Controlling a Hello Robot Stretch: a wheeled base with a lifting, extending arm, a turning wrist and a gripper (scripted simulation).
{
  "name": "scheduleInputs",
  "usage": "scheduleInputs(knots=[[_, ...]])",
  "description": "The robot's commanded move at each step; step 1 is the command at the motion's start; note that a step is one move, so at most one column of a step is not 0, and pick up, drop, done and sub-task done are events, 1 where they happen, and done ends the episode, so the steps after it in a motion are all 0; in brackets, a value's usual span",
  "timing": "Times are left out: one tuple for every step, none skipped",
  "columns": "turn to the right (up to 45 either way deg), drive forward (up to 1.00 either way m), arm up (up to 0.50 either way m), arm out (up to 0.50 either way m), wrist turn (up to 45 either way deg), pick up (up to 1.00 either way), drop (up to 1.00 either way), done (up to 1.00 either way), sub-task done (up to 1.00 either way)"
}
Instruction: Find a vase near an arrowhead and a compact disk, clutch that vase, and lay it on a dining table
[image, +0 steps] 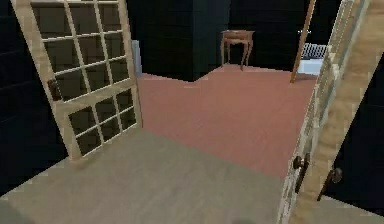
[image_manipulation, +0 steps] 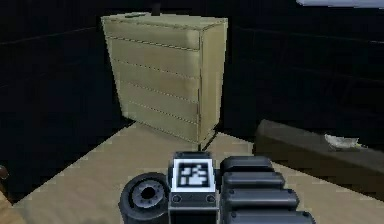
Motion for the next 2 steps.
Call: scheduleInputs(knots=[[-9.0,0.0,0.0,0.0,0.0,0.0,0.0,0.0,0.0],[0.0,0.6,0.0,0.0,0.0,0.0,0.0,0.0,0.0]])
